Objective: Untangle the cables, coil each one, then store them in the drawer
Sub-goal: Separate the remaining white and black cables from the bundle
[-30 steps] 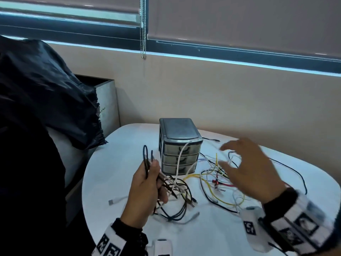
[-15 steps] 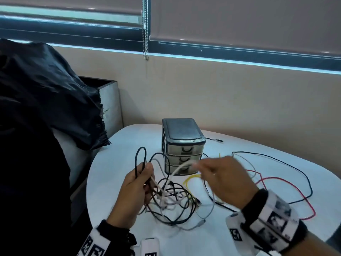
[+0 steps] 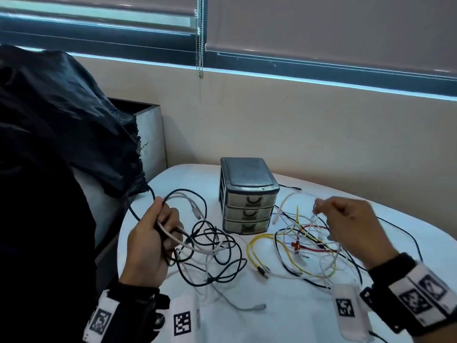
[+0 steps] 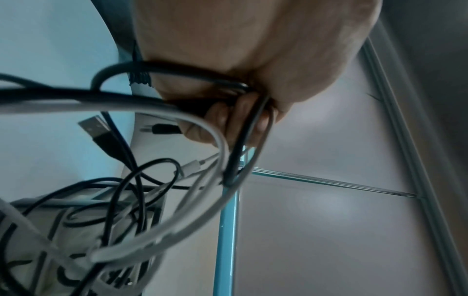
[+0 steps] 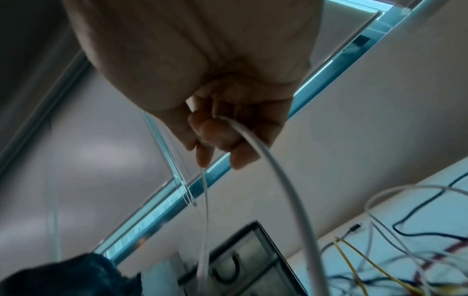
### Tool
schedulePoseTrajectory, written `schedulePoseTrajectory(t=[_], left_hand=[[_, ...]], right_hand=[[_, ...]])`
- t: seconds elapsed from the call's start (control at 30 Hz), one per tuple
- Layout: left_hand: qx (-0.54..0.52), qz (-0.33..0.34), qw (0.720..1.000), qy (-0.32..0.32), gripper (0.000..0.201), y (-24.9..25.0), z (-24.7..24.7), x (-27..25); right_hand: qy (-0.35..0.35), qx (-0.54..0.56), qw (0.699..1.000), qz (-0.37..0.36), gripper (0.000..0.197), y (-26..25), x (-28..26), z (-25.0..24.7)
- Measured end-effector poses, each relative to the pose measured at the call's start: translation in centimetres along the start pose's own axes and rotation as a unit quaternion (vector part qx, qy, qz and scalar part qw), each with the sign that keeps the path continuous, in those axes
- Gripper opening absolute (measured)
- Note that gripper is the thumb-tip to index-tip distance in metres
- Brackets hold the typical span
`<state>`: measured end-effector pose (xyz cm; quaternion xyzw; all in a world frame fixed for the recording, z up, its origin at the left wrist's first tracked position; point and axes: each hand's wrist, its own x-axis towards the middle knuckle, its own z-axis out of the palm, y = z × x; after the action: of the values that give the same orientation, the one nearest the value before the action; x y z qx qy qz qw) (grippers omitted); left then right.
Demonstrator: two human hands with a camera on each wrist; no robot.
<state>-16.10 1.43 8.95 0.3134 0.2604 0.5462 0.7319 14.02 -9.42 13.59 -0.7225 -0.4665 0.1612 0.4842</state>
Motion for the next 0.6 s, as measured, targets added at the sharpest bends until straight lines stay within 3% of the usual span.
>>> schedulePoseTrajectory(t=[0.07, 0.17, 0.23, 0.3, 0.4, 0.47, 0.6], left_hand=[[-0.004, 0.005, 1.0, -0.012, 0.045, 0.4, 0.3, 0.0], [-0.014, 0.015, 0.999, -0.043, 0.044, 1.0, 0.8, -0.4], [-0.014, 0.015, 0.998, -0.06, 0.043, 1.2, 1.1, -0.8], [-0.012, 0.014, 0.997, -0.069, 0.043, 1.3, 1.2, -1.0], [-0.014, 0.02, 0.997, -0.072, 0.042, 1.6, 1.3, -1.1], [-0.027, 0.021, 0.997, -0.068, 0.042, 1.9, 1.4, -1.3], [-0.021, 0.034, 0.999, -0.007, 0.045, 2.9, 0.9, -1.3]], right_hand=[[-0.056, -0.085, 0.995, 0.007, 0.031, 1.5, -0.5, 1.4], [-0.102, -0.24, 0.965, 0.002, 0.015, 3.6, -1.5, 4.1], [-0.15, -0.307, 0.939, -0.032, 0.041, 4.2, -2.5, 5.7], [-0.215, -0.226, 0.948, -0.056, 0.042, 3.3, -3.3, 7.3], [-0.31, -0.03, 0.95, -0.017, 0.02, 1.7, -4.5, 9.3], [-0.288, 0.003, 0.957, -0.04, 0.009, 1.2, -4.8, 9.9], [-0.228, 0.066, 0.971, -0.024, 0.024, 0.3, -4.7, 8.0]])
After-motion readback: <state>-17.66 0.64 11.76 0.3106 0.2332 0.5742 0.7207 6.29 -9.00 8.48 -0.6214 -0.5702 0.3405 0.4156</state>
